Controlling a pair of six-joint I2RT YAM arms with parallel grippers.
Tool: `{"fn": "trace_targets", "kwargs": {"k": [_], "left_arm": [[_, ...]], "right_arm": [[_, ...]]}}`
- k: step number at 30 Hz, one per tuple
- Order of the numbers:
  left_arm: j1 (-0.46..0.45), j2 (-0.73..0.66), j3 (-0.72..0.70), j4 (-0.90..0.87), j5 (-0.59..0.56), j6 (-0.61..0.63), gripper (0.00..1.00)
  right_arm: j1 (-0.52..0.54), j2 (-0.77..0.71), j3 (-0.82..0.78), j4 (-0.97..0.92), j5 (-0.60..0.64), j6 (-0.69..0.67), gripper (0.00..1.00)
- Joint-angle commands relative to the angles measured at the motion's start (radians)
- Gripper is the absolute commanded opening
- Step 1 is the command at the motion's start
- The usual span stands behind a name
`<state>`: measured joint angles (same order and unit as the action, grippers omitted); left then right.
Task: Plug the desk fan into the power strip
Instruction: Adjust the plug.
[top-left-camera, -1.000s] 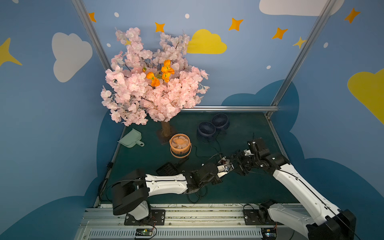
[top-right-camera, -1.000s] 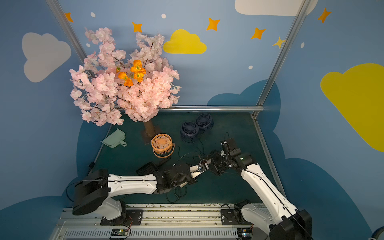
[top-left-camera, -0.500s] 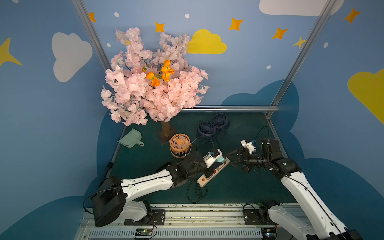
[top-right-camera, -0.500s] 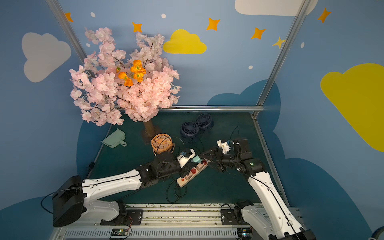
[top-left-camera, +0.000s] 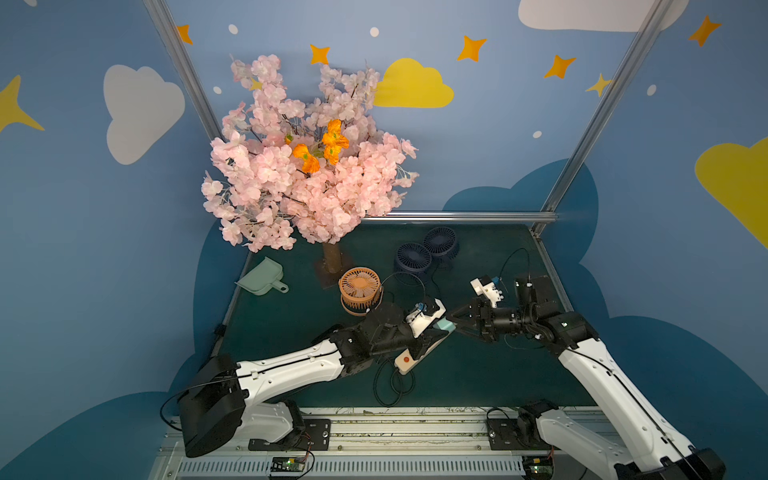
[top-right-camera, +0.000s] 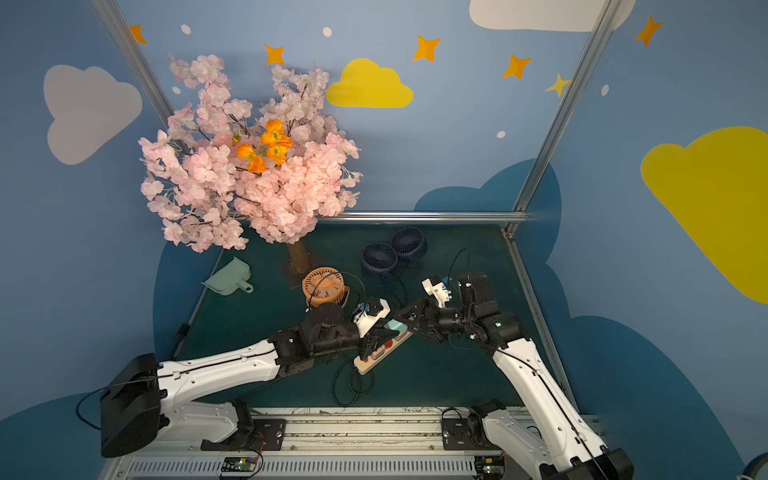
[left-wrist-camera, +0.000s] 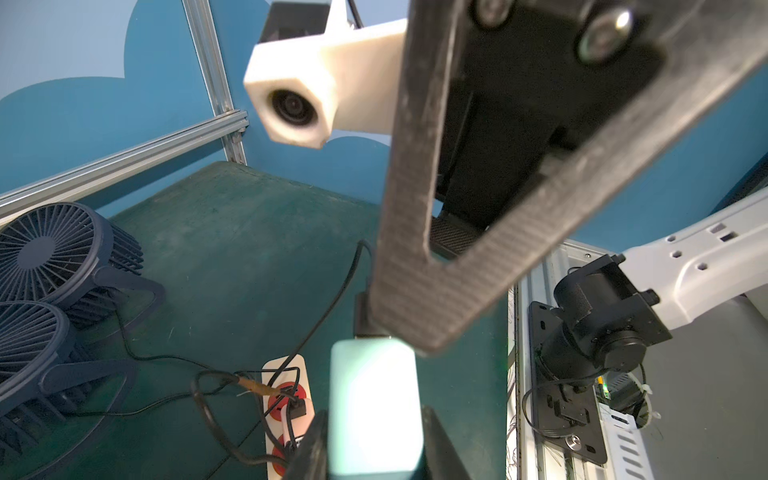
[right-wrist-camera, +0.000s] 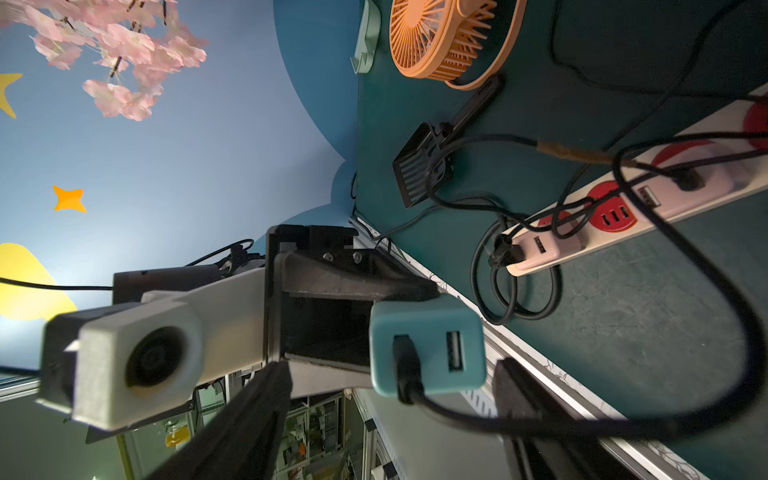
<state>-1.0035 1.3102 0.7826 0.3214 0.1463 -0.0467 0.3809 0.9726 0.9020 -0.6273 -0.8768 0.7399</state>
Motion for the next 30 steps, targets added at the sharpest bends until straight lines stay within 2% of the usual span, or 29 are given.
{"fn": "trace_targets", "kwargs": {"k": [1, 7, 13, 16, 17, 19, 21, 22, 25, 30], "left_arm": [[0.001, -0.031, 0.007, 0.016, 0.024, -0.007, 0.02], [0.002, -0.038, 0.006, 0.016, 0.047, -0.008, 0.02], [0.003, -0.043, 0.004, 0.010, 0.061, -0.004, 0.02], [0.002, -0.041, 0.004, 0.010, 0.076, -0.002, 0.03], [0.002, -0.040, 0.004, 0.006, 0.072, -0.001, 0.07], [0.004, -0.043, -0.007, -0.007, 0.045, -0.012, 0.35], [0.010, -0.056, -0.030, -0.015, 0.001, -0.054, 0.63], [0.017, -0.061, -0.043, -0.024, -0.012, -0.076, 0.71], [0.039, -0.082, -0.095, -0.056, -0.043, -0.146, 0.78], [0.047, -0.122, -0.133, -0.179, -0.102, -0.159, 0.81]], "right_arm": [[0.013, 0.011, 0.036, -0.039, -0.009, -0.043, 0.73], [0.019, 0.037, 0.033, -0.043, -0.010, -0.045, 0.64], [0.019, 0.056, 0.035, -0.043, -0.018, -0.055, 0.43], [0.021, 0.068, 0.031, -0.047, -0.024, -0.067, 0.35], [0.019, 0.070, 0.032, -0.050, -0.020, -0.080, 0.34], [0.019, 0.071, 0.039, -0.072, 0.008, -0.135, 0.33], [0.019, 0.071, 0.059, -0.116, 0.089, -0.237, 0.33], [0.021, 0.073, 0.076, -0.140, 0.137, -0.298, 0.32], [0.022, 0.105, 0.113, -0.196, 0.302, -0.480, 0.27], [0.064, 0.206, 0.171, -0.245, 0.564, -0.738, 0.18]]}}
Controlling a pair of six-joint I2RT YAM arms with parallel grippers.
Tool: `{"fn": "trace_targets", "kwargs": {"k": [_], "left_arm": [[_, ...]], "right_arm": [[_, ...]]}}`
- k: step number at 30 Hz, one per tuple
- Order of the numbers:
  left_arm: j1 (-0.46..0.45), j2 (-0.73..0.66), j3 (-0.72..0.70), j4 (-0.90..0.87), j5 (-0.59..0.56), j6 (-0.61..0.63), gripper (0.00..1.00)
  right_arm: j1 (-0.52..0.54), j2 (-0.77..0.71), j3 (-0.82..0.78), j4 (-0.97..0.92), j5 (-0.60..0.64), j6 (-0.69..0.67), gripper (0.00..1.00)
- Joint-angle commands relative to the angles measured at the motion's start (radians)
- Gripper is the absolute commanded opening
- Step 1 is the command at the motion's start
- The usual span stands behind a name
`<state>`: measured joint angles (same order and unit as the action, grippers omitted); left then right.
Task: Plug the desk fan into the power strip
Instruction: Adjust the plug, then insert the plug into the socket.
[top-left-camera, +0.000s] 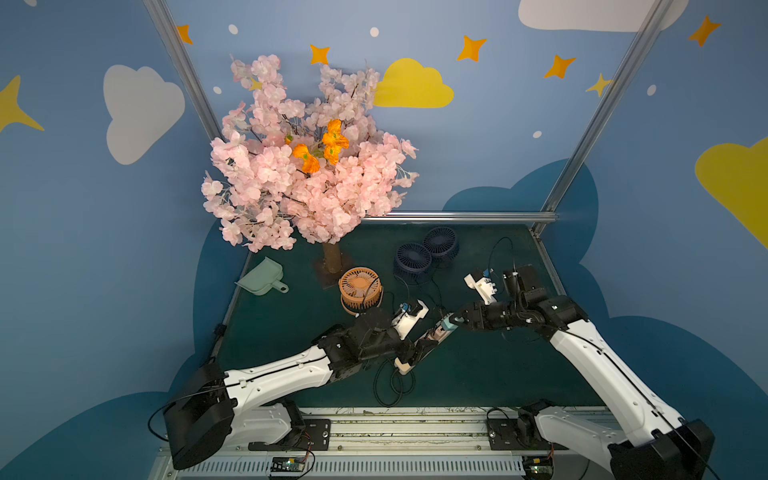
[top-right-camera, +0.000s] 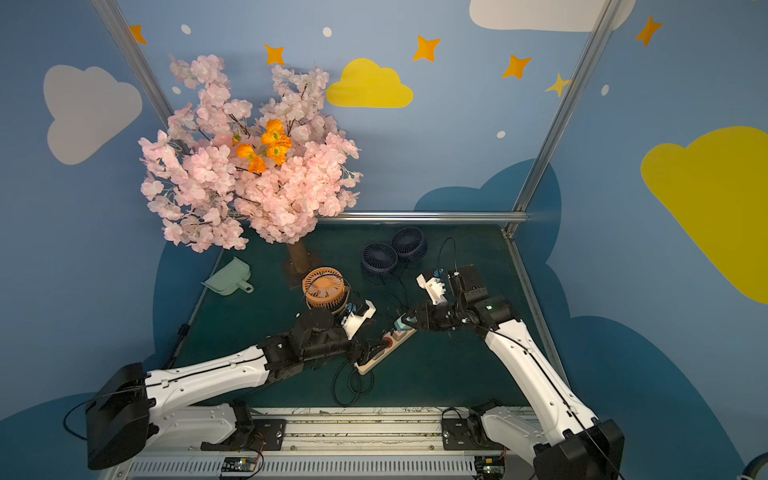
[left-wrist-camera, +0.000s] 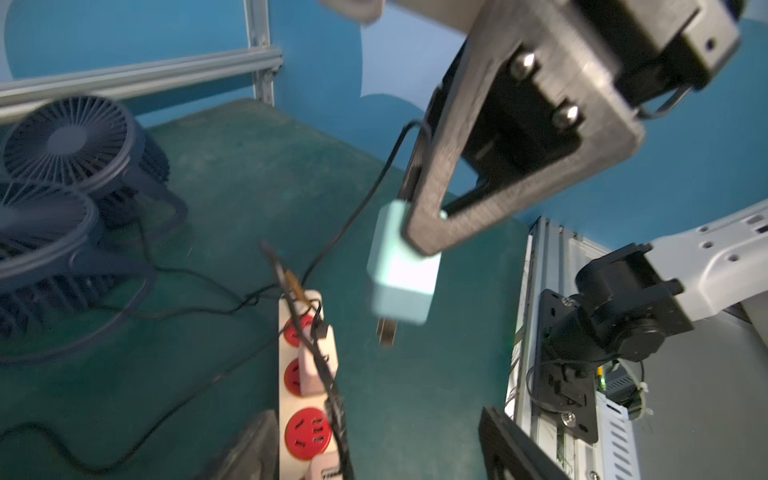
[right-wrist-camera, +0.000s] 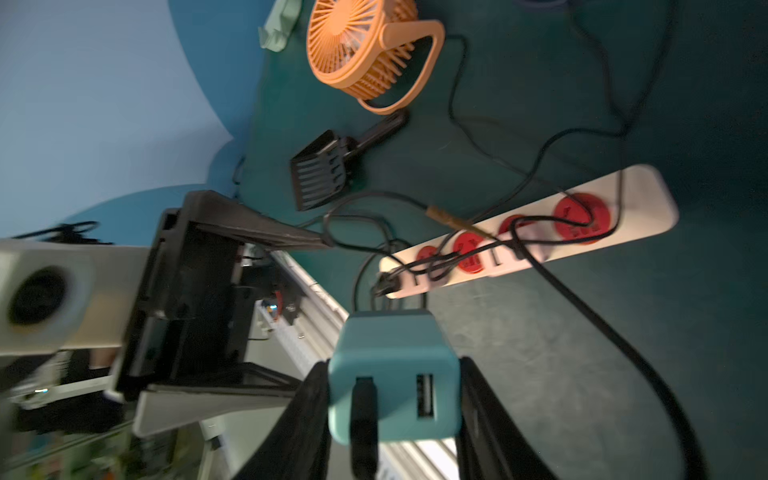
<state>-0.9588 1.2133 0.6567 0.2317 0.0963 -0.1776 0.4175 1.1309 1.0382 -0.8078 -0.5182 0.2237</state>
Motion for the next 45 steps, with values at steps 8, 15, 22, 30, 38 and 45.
{"fn": "trace_targets", "kwargs": {"k": [8, 15, 22, 30, 38, 45], "left_arm": [[0.003, -0.005, -0.041, -0.281, -0.104, -0.119, 0.76], [0.014, 0.057, -0.047, -0.305, -0.121, -0.175, 0.75], [0.045, 0.134, -0.051, -0.294, -0.141, -0.175, 0.75], [0.046, 0.186, -0.054, -0.297, -0.162, -0.164, 0.75], [0.051, 0.228, -0.057, -0.281, -0.153, -0.158, 0.73], [0.054, 0.250, -0.057, -0.272, -0.143, -0.155, 0.70]], "right_arm": [[0.099, 0.223, 0.033, -0.008, 0.390, -0.388, 0.07], [0.142, 0.286, 0.002, 0.079, 0.437, -0.376, 0.01], [0.141, 0.239, -0.062, 0.193, 0.464, -0.395, 0.00], [0.115, 0.222, -0.066, 0.203, 0.445, -0.401, 0.00], [0.118, 0.263, -0.067, 0.252, 0.393, -0.392, 0.00], [0.122, 0.302, -0.063, 0.256, 0.398, -0.409, 0.00]]}}
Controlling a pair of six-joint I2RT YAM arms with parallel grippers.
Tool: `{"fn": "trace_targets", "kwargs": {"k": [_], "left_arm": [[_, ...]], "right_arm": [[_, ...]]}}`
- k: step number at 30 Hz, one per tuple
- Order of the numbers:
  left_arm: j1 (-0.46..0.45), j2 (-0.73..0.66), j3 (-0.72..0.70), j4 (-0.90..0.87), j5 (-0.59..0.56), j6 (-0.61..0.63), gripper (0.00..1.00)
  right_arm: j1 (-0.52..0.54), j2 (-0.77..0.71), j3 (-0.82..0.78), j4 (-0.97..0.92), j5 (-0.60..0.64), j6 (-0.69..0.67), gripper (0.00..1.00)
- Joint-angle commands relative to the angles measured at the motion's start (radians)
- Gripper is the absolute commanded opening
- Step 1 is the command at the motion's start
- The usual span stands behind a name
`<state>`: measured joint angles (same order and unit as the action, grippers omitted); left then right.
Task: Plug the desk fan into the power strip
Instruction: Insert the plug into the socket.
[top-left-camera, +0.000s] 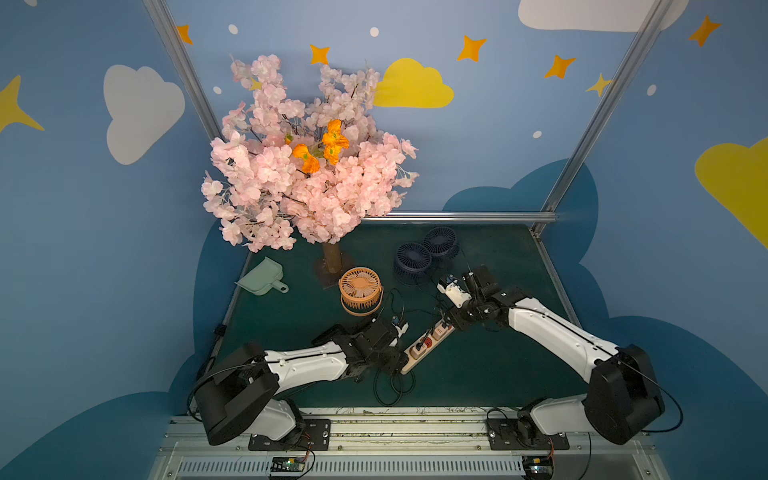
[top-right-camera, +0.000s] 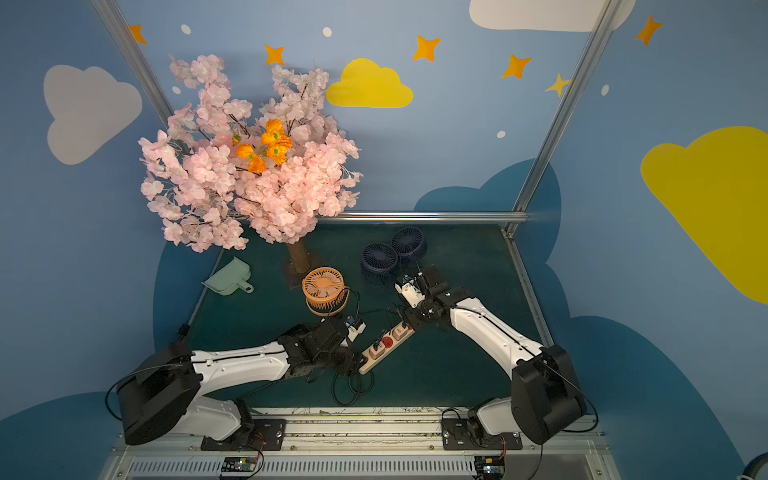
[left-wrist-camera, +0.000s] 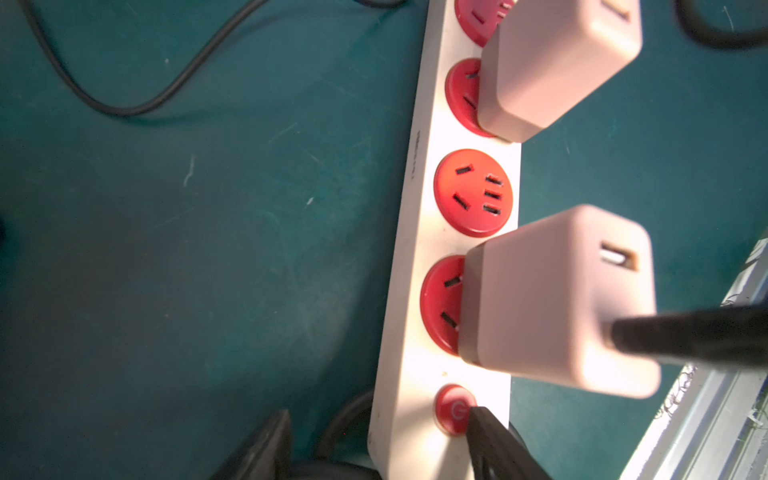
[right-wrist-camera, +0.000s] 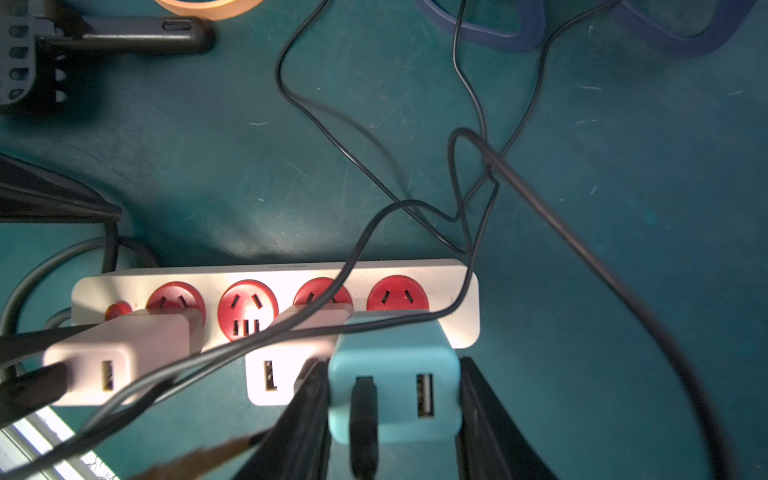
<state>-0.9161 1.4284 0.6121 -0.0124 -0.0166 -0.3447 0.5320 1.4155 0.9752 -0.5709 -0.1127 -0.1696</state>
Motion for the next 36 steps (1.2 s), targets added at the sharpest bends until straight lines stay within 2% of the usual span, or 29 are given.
{"fn": "trace_targets", "kwargs": {"k": [1, 13, 17, 26, 36], "left_arm": [[0.010, 0.036, -0.011, -0.026, -0.029, 0.010, 0.69], [0.012, 0.049, -0.005, -0.030, -0.016, 0.016, 0.68], [0.011, 0.045, -0.003, -0.035, -0.018, 0.019, 0.68], [0.013, 0.050, -0.006, -0.034, -0.017, 0.020, 0.66], [0.016, 0.053, 0.001, -0.036, -0.016, 0.018, 0.65]], "right_arm": [[0.010, 0.024, 0.000, 0.016, -0.001, -0.018, 0.00], [0.032, 0.073, -0.013, 0.039, 0.044, -0.027, 0.00], [0.037, 0.081, 0.005, -0.020, 0.077, -0.036, 0.00], [0.018, 0.001, 0.010, -0.098, 0.014, -0.057, 0.00], [0.001, 0.016, 0.004, -0.031, -0.028, -0.044, 0.00]]}}
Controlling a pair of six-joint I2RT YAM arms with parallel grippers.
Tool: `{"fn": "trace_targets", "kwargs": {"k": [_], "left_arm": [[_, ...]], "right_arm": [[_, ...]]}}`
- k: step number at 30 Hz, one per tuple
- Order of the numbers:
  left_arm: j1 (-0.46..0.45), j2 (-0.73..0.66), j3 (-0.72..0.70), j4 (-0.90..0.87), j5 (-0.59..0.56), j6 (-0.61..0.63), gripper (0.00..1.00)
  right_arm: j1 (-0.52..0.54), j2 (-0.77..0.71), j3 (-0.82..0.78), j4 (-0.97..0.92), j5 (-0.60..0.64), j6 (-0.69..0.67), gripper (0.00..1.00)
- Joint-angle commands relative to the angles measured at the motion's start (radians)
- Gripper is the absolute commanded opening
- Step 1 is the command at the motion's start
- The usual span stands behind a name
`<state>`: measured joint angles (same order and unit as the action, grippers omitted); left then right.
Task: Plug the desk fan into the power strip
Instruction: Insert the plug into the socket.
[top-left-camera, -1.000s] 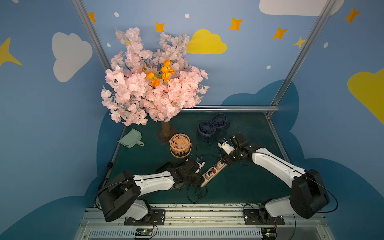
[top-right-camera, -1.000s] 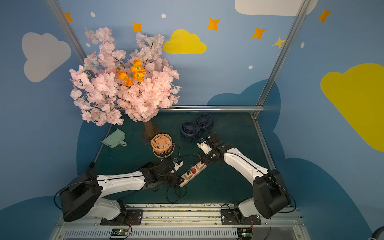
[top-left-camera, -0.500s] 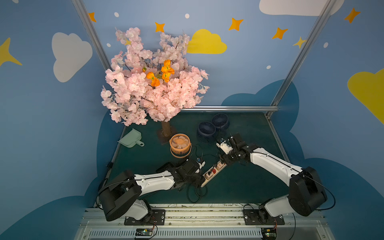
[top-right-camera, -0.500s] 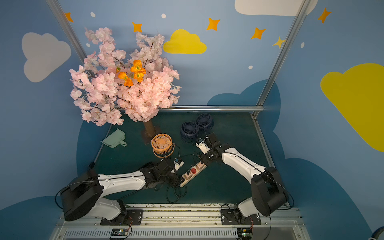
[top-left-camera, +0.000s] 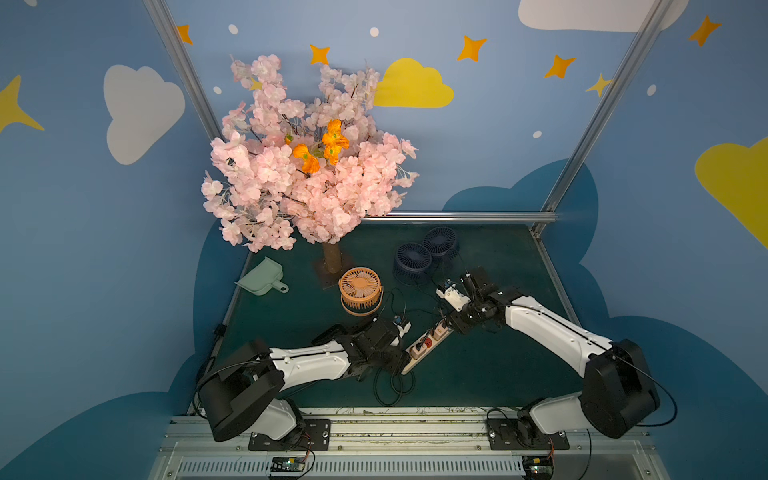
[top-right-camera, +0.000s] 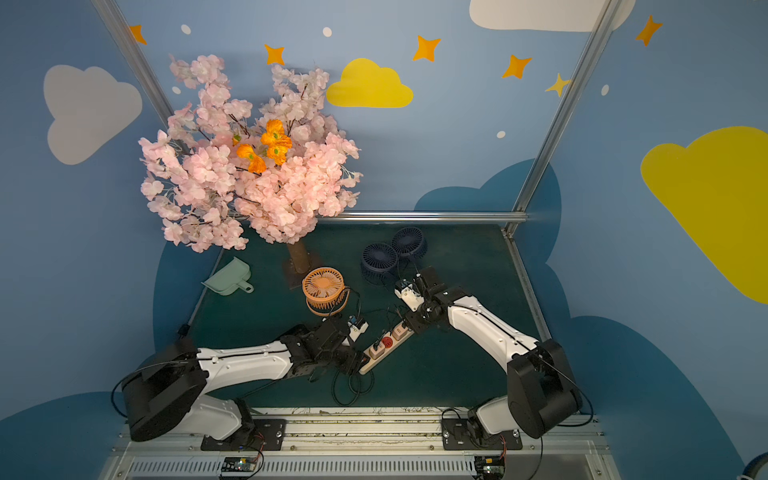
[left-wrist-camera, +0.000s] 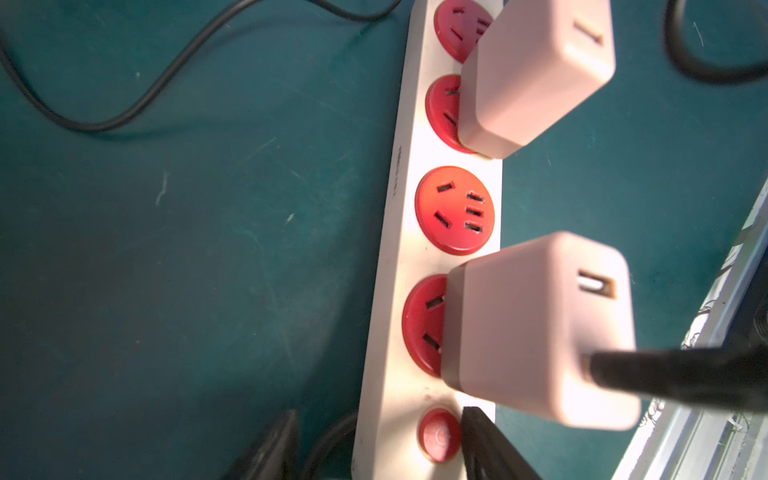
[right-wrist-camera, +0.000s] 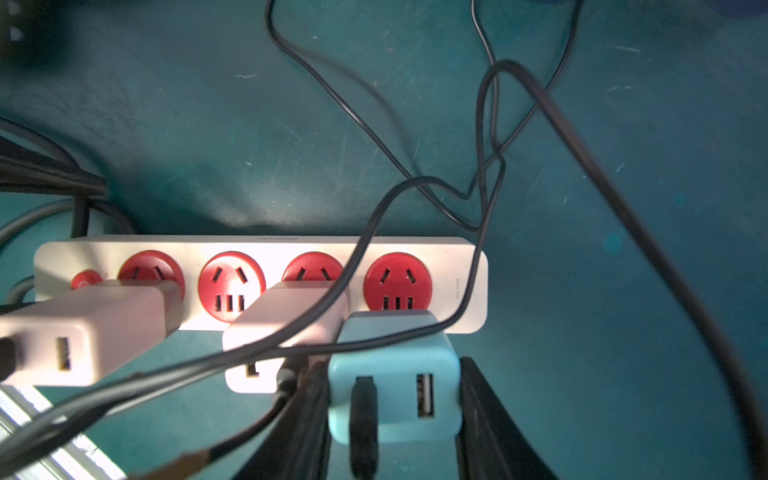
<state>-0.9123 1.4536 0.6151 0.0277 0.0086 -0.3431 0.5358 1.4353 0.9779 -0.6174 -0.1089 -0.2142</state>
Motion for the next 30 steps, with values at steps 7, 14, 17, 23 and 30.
{"fn": "trace_targets", "kwargs": {"k": [7, 14, 17, 23, 30], "left_arm": [[0.012, 0.031, -0.003, -0.079, -0.039, 0.015, 0.65], [0.011, 0.031, 0.000, -0.086, -0.036, 0.014, 0.65], [0.012, 0.026, -0.001, -0.086, -0.038, 0.014, 0.65], [0.012, 0.017, -0.003, -0.086, -0.042, 0.016, 0.64], [0.013, 0.006, -0.012, -0.086, -0.048, 0.019, 0.64]], "right_arm": [[-0.008, -0.003, -0.009, 0.055, -0.022, 0.009, 0.00], [-0.009, 0.029, -0.008, 0.073, -0.002, 0.012, 0.00], [-0.009, 0.047, -0.011, 0.068, 0.002, 0.012, 0.00], [0.003, 0.063, -0.015, 0.033, 0.023, 0.009, 0.00], [0.010, 0.051, -0.016, -0.025, 0.005, -0.001, 0.00]]}}
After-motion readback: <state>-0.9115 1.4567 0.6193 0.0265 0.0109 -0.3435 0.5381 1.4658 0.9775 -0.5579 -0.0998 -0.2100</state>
